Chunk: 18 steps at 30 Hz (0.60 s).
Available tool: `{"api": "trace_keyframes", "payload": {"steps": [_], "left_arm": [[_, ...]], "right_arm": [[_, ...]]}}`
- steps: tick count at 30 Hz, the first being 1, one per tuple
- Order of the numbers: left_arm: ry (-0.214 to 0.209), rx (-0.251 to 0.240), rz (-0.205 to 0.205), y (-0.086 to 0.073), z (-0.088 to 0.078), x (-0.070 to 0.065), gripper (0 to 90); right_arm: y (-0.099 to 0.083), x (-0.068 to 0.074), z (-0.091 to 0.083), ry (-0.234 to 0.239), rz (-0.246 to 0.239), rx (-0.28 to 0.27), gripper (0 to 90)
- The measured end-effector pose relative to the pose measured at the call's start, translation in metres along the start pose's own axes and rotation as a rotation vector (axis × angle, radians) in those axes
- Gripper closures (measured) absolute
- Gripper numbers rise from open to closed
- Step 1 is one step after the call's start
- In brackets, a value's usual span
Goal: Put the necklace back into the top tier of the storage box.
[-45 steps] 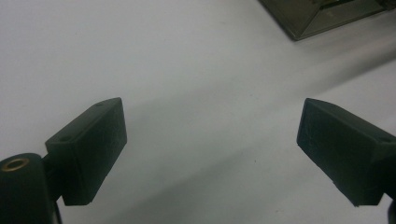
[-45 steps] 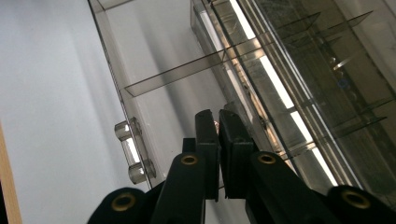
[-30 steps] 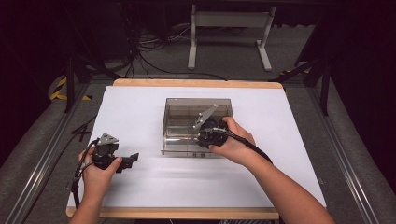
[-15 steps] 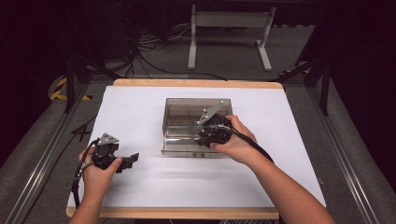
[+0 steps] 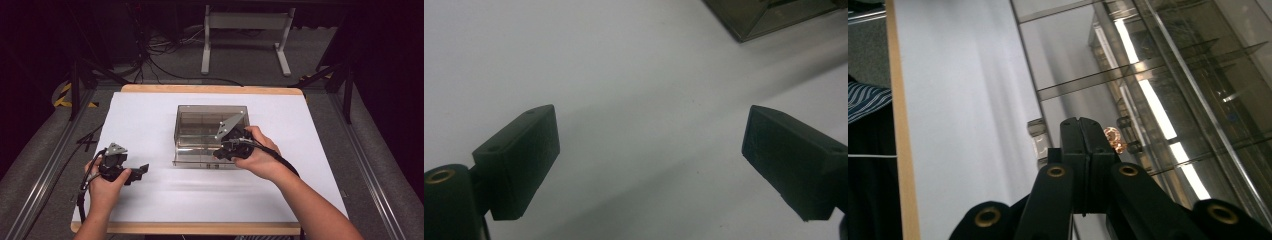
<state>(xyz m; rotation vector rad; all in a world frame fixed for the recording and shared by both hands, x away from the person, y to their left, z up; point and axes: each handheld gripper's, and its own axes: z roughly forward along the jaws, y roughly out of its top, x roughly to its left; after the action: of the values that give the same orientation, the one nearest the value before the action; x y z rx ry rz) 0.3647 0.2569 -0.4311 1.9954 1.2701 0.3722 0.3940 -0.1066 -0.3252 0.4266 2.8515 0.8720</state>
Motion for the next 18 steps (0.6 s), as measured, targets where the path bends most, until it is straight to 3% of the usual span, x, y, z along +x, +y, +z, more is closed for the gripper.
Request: {"api": "trace_keyframes", "payload": {"steps": [18], "left_arm": [[0.001, 0.003, 0.000, 0.000, 0.000, 0.000, 9.2]], "right_arm": [[-0.008, 0.018, 0.002, 0.052, -0.077, 0.052, 90.0]]}}
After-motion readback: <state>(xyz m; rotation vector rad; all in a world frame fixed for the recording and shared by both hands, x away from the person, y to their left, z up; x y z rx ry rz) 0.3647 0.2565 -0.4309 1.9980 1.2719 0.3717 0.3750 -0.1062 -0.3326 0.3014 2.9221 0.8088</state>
